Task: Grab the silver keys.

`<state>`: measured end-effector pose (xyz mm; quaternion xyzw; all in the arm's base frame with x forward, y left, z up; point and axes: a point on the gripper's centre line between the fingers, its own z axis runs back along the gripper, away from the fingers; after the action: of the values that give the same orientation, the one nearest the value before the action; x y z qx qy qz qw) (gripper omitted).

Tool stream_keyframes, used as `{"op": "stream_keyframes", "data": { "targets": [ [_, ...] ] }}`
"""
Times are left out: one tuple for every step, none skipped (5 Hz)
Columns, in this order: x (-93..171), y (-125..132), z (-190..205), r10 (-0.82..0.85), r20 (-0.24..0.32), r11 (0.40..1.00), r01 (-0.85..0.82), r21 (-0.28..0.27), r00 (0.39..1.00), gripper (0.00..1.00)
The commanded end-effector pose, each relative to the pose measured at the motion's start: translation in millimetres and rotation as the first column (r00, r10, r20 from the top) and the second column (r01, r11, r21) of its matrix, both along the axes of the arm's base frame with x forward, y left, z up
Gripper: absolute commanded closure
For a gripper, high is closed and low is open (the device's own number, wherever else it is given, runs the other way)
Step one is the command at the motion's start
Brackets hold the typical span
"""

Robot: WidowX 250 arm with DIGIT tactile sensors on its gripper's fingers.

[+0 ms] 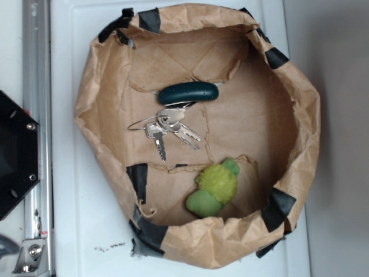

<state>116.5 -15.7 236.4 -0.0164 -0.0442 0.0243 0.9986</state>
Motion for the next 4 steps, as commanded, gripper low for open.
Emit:
{"op": "stream_keyframes", "data": {
  "targets": [
    [0.0, 0.0, 0.0, 0.0, 0.0, 1.0, 0.0, 0.0, 1.0, 0.0],
    [50.0, 25.2, -20.0, 0.058, -0.002, 0.997, -0.058, 0.047, 0.998, 0.0],
    [77.7, 39.4, -33.6, 0.064, -0.026, 0.996, -0.062, 0.067, 0.998, 0.0],
    [92.6, 49.1, -49.9, 0.087, -0.044, 0.995, -0.085, 0.055, 0.995, 0.0]
  ]
}}
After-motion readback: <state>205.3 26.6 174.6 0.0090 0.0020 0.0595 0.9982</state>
